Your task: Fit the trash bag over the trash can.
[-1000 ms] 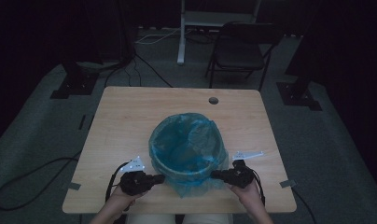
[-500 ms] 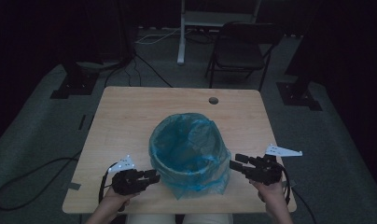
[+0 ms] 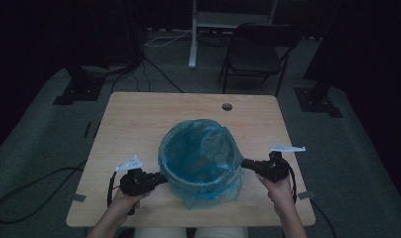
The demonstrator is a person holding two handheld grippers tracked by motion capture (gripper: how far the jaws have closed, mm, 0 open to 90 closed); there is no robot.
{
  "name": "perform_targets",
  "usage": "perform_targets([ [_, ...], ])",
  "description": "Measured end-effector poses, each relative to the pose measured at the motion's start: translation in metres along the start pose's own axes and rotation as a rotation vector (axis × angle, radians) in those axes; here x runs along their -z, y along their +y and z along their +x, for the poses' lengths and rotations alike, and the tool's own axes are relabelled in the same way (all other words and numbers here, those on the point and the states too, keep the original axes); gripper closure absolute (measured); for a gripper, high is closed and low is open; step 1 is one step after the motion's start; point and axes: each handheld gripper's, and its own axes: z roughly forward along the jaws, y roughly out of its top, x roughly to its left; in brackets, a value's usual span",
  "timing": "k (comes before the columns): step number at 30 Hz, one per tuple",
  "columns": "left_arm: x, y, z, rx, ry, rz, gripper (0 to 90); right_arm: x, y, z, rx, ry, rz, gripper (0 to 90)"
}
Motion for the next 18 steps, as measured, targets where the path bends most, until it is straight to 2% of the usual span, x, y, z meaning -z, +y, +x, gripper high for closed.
perform_targets([
  [1, -0.001, 0.001, 0.002, 0.009, 0.007, -0.002, 90.0, -0.004, 0.003, -0.003, -0.012, -0.009, -0.003, 89.5],
  [3, -0.005, 0.004, 0.004, 0.023, 0.031, 0.012, 90.0, -0.015, 0.005, -0.007, -0.030, -0.003, 0.007, 89.6],
  [5, -0.010, 0.004, 0.007, 0.031, 0.048, 0.032, 90.0, -0.029, 0.004, -0.011, -0.031, -0.029, 0.037, 89.7],
  [8, -0.015, 0.002, 0.012, 0.064, 0.052, 0.051, 90.0, -0.050, -0.003, -0.016, -0.041, -0.039, 0.090, 89.6],
  [12, -0.016, -0.001, 0.016, 0.085, 0.056, 0.056, 90.0, -0.069, -0.014, -0.019, -0.041, -0.047, 0.147, 88.1],
  [13, -0.015, -0.002, 0.017, 0.085, 0.060, 0.054, 90.0, -0.071, -0.016, -0.020, -0.042, -0.047, 0.152, 84.6],
  [14, -0.014, -0.002, 0.018, 0.092, 0.062, 0.043, 90.0, -0.071, -0.018, -0.020, -0.044, -0.046, 0.148, 77.5],
  [15, -0.012, -0.003, 0.020, 0.111, 0.049, 0.008, 86.5, -0.070, -0.018, -0.020, -0.047, -0.049, 0.138, 68.3],
  [16, -0.010, -0.004, 0.021, 0.111, 0.046, -0.010, 79.5, -0.066, -0.018, -0.019, -0.054, -0.054, 0.109, 60.8],
  [17, -0.007, -0.004, 0.021, 0.097, 0.062, -0.019, 73.4, -0.061, -0.016, -0.018, -0.055, -0.059, 0.087, 53.7],
  [18, -0.004, -0.005, 0.021, 0.070, 0.074, -0.038, 65.3, -0.056, -0.014, -0.018, -0.049, -0.071, 0.068, 48.2],
])
